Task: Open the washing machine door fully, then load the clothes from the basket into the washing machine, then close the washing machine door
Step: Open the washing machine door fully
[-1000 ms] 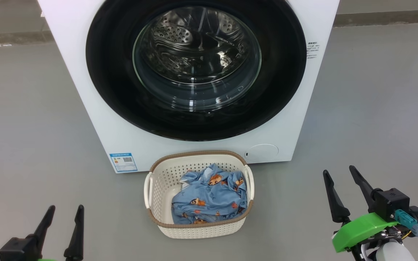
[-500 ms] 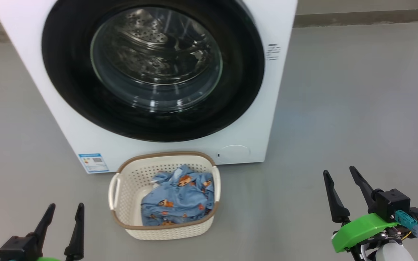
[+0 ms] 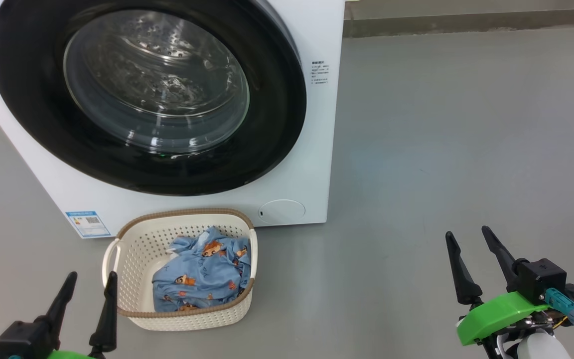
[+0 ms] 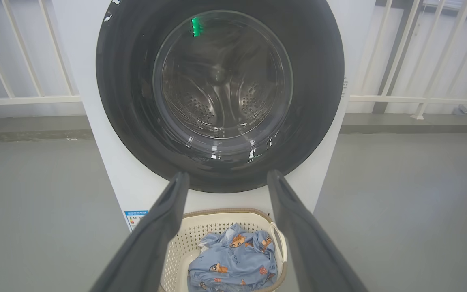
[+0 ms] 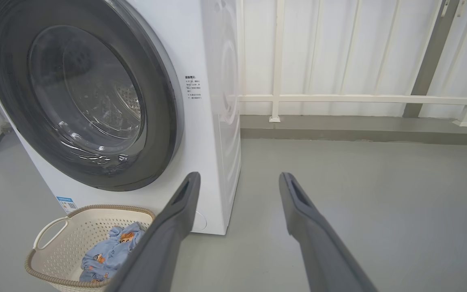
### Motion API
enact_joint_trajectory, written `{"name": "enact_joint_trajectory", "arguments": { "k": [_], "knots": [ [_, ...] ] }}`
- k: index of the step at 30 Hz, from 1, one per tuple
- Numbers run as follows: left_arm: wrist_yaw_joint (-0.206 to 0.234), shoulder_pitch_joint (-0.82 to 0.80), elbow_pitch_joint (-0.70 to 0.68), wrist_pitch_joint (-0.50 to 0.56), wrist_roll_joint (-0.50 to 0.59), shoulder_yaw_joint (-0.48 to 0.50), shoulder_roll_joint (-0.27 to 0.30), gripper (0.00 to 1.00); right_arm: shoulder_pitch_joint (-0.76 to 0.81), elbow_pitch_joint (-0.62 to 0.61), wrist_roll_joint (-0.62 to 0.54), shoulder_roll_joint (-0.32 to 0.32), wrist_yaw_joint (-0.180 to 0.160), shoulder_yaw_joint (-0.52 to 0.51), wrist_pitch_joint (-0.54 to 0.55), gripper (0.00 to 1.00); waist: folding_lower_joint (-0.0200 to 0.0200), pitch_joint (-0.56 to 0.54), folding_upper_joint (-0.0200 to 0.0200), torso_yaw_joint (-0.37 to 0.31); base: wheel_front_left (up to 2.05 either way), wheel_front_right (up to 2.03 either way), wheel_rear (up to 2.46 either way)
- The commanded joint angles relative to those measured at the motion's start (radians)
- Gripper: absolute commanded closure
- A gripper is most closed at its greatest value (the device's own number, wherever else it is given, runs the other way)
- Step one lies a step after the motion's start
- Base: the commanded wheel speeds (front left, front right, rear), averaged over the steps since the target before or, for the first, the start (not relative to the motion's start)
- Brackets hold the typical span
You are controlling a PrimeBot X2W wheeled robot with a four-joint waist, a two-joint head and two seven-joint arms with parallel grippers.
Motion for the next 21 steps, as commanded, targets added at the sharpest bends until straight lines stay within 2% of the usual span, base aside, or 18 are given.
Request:
{"name": "enact_joint_trajectory", "arguments": {
  "k": [1, 21],
  "knots": [
    [-0.003, -0.031, -0.031, -0.006, -0.004, 0.025, 0.024, 0.0, -0.019, -0.027, 0.006, -0.004, -0.001, 0.026, -0.012, 0.0, 0.0, 0.0, 0.0, 0.002, 0.23, 0.23, -0.45],
    [-0.003, -0.009, -0.059, -0.006, -0.01, 0.013, 0.017, 0.0, -0.015, -0.025, 0.019, -0.005, -0.001, 0.024, -0.012, 0.0, 0.0, 0.001, 0.0, 0.01, 0.01, 0.01, -0.02]
  ]
}}
